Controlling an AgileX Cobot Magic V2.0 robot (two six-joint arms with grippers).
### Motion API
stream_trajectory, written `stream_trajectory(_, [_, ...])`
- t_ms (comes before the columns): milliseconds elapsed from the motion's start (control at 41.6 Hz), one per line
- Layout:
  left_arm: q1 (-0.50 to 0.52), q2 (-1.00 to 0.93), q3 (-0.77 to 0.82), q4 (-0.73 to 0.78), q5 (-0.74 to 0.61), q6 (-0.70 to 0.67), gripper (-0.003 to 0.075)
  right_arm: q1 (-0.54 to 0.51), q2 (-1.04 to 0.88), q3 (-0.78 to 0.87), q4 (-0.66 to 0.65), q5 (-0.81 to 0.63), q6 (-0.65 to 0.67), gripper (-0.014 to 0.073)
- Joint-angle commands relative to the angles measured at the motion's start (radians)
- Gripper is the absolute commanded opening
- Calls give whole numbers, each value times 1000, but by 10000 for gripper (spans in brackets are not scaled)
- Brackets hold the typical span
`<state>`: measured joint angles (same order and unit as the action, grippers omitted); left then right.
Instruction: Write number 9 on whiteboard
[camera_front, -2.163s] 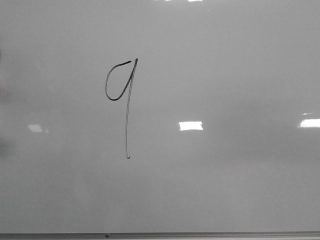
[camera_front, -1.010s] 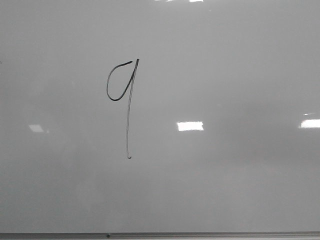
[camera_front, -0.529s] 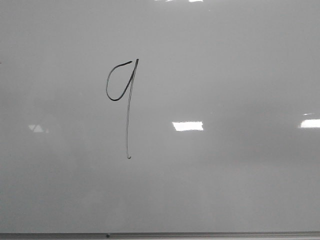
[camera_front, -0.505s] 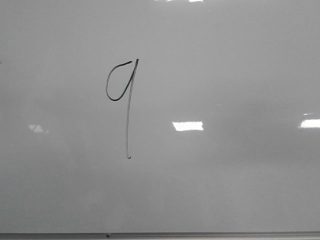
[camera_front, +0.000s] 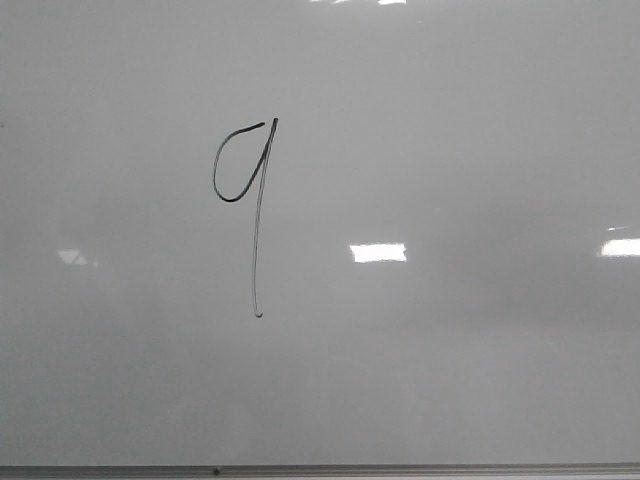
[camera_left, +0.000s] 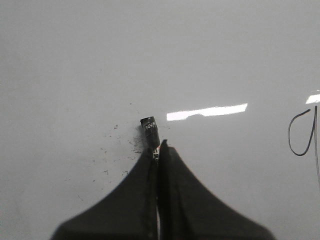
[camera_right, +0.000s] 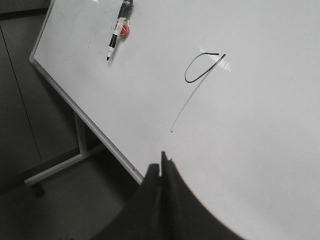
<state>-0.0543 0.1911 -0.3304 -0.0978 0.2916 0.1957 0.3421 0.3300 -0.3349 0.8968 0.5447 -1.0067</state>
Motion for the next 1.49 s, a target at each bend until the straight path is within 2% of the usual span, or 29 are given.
stream_trajectory(0, [-7,-65,42,41,-102,-52,-19,-3,8,-27,37,-45,0,-68])
stream_trajectory(240, [44,-222,235,34,-128,-106,-19,-3,8,-27,37,-44,0,-68])
stream_trajectory(433, [60,-216,340,30,-254,-106,-19,-3,8,-27,37,-39,0,-68])
stream_trajectory(1466, [60,-216,339,30,-256,-106,-19,-3,8,-27,37,-40,0,-68])
